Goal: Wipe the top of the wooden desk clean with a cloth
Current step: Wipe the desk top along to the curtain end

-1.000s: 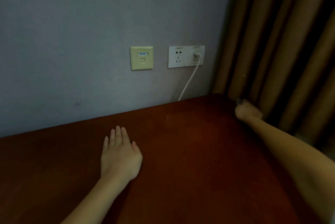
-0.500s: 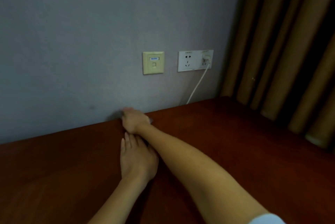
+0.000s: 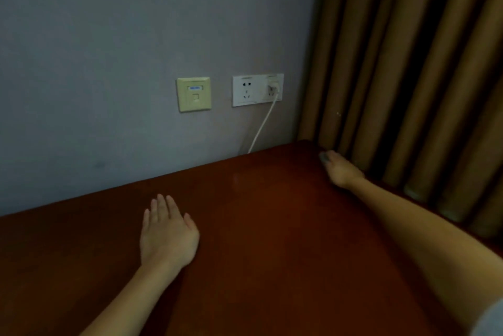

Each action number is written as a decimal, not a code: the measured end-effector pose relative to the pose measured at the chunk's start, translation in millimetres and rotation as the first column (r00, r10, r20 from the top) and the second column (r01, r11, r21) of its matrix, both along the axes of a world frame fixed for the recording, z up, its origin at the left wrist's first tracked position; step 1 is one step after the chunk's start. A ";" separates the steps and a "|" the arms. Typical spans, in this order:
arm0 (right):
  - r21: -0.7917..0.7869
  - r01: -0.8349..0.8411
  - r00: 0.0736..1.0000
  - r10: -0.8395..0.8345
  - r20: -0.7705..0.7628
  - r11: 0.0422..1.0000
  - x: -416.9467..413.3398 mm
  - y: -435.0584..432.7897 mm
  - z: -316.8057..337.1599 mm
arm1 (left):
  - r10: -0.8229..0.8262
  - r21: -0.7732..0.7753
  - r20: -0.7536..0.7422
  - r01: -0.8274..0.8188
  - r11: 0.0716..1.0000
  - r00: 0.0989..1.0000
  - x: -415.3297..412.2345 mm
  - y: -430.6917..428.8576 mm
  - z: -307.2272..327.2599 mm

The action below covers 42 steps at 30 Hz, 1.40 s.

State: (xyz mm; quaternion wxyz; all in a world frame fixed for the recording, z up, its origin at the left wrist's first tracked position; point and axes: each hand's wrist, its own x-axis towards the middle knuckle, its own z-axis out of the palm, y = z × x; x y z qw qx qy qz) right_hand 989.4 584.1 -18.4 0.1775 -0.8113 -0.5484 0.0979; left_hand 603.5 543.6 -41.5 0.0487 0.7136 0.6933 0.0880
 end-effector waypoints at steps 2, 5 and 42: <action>-0.029 0.110 0.989 -0.107 0.100 0.993 49.3 -30.5 -8.8 | 0.002 0.001 0.004 -0.002 1.000 1.000 0.0 -0.4 0.5; -0.096 0.225 0.954 -0.199 0.226 0.970 73.2 -72.9 -12.2 | -0.005 0.006 0.039 0.004 1.000 0.999 -1.2 -2.0 1.5; 0.010 0.104 0.989 -0.104 0.101 0.995 -4.8 -91.3 2.4 | 0.108 -0.019 -0.036 -0.108 0.994 0.994 -122.9 -22.0 -2.0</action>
